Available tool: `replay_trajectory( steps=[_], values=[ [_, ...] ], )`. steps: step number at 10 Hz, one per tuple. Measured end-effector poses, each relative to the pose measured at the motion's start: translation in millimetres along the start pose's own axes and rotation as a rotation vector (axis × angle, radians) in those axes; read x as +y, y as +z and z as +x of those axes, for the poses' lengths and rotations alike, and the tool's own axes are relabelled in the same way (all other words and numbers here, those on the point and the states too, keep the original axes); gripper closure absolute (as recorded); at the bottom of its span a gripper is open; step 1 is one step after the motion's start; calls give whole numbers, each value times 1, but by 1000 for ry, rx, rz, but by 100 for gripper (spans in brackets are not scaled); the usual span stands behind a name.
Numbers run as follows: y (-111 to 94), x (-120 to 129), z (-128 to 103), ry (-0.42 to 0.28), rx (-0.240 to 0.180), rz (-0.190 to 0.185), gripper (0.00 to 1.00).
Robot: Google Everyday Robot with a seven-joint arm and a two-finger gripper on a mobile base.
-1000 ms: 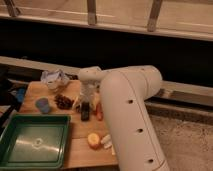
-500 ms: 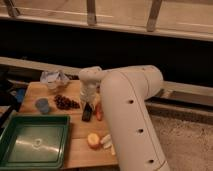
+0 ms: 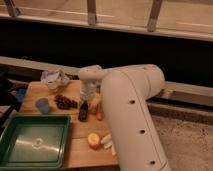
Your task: Place eraser in red bowl
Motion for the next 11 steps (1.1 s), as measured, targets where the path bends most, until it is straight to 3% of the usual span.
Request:
replay_trajectory(
  steps=[2, 4, 5, 7, 9, 11],
  values=[
    [-36, -6, -15, 18, -61, -23, 100],
    [-86, -21, -35, 51, -146, -67, 100],
    [-100, -32, -41, 69, -176, -106, 100],
    [-144, -74, -49, 133, -276, -244, 100],
    [-168, -94, -51, 166, -331, -311, 100],
    [-171, -97, -51, 171, -340, -321, 100]
  ],
)
